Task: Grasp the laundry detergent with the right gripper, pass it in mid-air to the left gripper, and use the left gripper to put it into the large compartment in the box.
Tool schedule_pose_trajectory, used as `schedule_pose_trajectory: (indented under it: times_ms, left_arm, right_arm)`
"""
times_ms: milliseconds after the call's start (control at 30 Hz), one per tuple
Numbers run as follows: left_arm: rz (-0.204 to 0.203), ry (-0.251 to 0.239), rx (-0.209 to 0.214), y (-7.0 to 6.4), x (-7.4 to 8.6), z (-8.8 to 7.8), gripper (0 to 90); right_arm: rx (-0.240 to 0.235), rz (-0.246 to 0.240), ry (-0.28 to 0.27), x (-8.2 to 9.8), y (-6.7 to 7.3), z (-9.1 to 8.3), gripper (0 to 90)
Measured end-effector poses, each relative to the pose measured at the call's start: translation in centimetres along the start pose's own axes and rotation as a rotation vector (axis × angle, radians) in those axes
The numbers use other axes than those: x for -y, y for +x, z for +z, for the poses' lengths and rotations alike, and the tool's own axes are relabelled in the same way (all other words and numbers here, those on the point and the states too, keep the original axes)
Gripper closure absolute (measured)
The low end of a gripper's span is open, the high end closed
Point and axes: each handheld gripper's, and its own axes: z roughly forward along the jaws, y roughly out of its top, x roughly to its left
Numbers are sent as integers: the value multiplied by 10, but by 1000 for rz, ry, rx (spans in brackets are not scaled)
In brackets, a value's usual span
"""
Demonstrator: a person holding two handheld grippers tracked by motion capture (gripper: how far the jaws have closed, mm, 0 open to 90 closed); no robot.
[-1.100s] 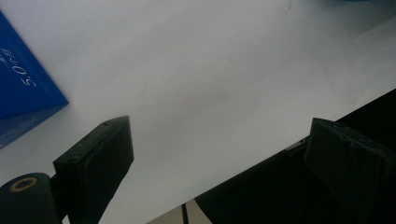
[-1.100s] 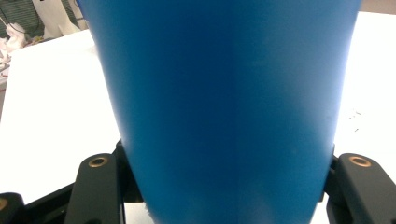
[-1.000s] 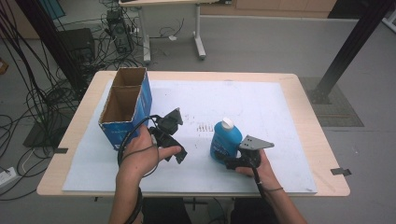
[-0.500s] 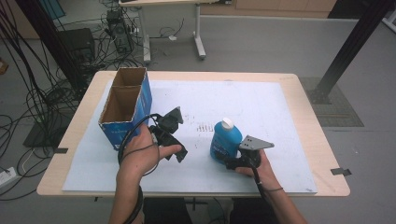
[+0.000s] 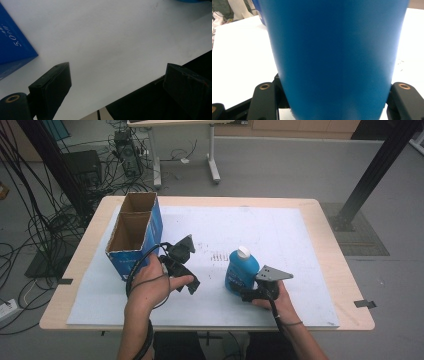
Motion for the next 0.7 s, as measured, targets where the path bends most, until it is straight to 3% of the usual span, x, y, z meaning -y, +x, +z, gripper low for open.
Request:
schedule_pose_trajectory:
  times_ms: [700]
  left_arm:
    - [8, 1, -5, -2, -1, -1, 82]
  right_arm:
    - [6, -6, -5, 0, 1, 0, 376]
